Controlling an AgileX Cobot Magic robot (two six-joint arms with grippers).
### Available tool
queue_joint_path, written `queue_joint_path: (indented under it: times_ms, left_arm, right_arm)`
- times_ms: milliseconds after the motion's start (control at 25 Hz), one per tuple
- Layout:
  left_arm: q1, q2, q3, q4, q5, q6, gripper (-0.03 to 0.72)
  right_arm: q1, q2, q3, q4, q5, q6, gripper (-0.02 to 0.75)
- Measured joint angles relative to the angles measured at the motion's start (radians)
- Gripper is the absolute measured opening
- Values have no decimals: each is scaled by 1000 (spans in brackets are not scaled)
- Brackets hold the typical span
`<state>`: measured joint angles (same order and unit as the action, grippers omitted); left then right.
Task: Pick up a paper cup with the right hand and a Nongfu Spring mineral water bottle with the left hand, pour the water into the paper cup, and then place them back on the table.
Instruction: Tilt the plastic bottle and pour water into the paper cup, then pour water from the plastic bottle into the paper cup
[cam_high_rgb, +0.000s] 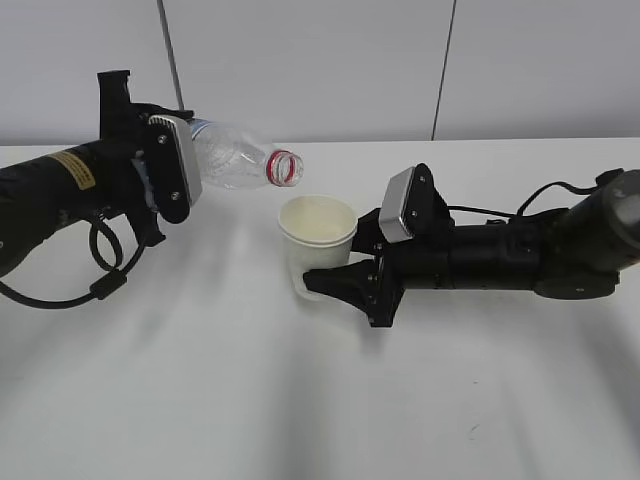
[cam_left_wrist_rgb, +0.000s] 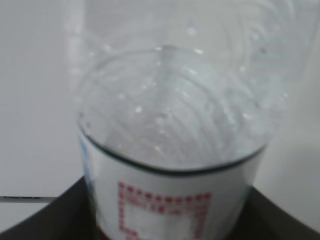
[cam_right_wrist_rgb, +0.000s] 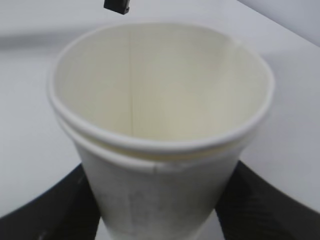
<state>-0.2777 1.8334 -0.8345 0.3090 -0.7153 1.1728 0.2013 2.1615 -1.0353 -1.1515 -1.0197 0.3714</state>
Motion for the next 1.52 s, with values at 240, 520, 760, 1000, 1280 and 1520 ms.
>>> queue_joint_path:
  times_ms: [240,520,760,1000,1280,1520]
  left_arm:
    - [0,0,0,-1,-16,32,418]
    - [0,0,0,-25,-17,98,417]
    - [0,0,0,-27,-37,126,417]
    - [0,0,0,-27,-43,190,417]
    - [0,0,0,-27,-81,207,417]
    - [0,0,0,-27,-83,210,417]
  right_arm:
    - [11,0,0,-7,0,0,474]
    - [18,0,0,-13,-3,0,473]
    - [18,0,0,-14,-13,2,473]
    - [18,0,0,-14,-13,2,473]
    - [18,0,0,-27,-13,2,473]
    - [18,0,-5,-59,-14,2,473]
